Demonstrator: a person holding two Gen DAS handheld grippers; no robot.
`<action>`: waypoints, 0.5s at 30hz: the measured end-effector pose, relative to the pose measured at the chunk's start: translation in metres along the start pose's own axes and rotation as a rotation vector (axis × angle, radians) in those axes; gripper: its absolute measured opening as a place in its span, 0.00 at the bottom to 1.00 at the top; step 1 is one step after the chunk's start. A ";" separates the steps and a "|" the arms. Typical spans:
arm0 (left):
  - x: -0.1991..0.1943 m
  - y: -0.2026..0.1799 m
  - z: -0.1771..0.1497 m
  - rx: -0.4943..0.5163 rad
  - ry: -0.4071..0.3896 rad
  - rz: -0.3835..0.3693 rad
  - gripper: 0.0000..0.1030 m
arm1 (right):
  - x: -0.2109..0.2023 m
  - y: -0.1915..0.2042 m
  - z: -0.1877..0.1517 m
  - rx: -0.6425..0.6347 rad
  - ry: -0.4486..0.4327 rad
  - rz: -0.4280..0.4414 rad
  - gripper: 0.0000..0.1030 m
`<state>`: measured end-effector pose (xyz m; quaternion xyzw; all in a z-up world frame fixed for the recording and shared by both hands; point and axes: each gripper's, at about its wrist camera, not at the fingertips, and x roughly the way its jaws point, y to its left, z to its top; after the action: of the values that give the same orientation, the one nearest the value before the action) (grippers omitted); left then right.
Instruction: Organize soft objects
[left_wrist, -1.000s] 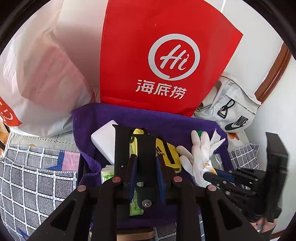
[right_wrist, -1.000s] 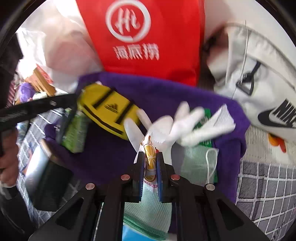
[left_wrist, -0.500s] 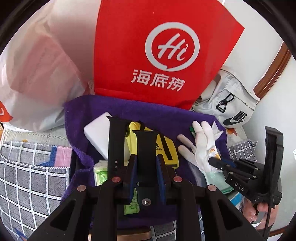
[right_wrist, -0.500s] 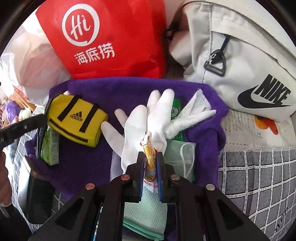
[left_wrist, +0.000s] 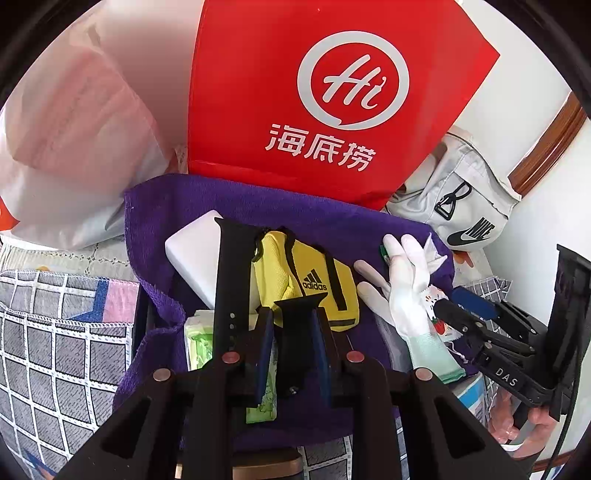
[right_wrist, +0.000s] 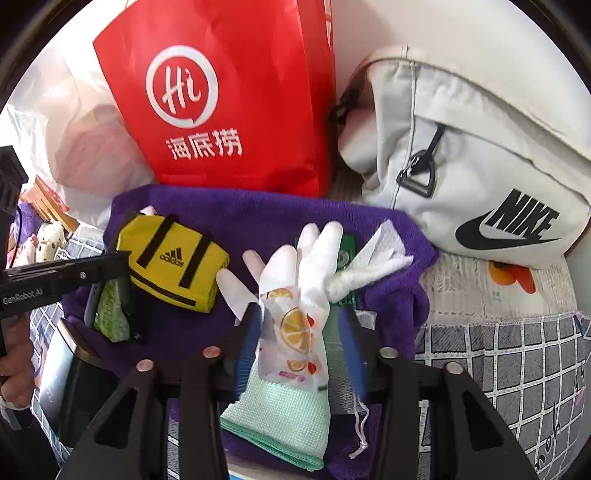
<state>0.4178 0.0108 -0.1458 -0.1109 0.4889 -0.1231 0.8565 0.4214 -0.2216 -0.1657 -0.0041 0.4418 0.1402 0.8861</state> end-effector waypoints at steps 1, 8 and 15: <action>0.000 0.000 0.000 -0.001 0.002 -0.001 0.23 | -0.002 0.000 0.001 -0.002 -0.008 -0.006 0.49; -0.009 -0.009 0.001 0.017 -0.008 0.042 0.44 | -0.016 0.004 0.005 0.004 -0.051 -0.040 0.75; -0.029 -0.015 0.002 0.022 -0.036 0.081 0.48 | -0.034 0.011 0.007 0.034 -0.089 -0.089 0.79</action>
<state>0.4035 0.0058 -0.1165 -0.0836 0.4761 -0.0918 0.8706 0.4047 -0.2186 -0.1330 -0.0025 0.4037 0.0931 0.9101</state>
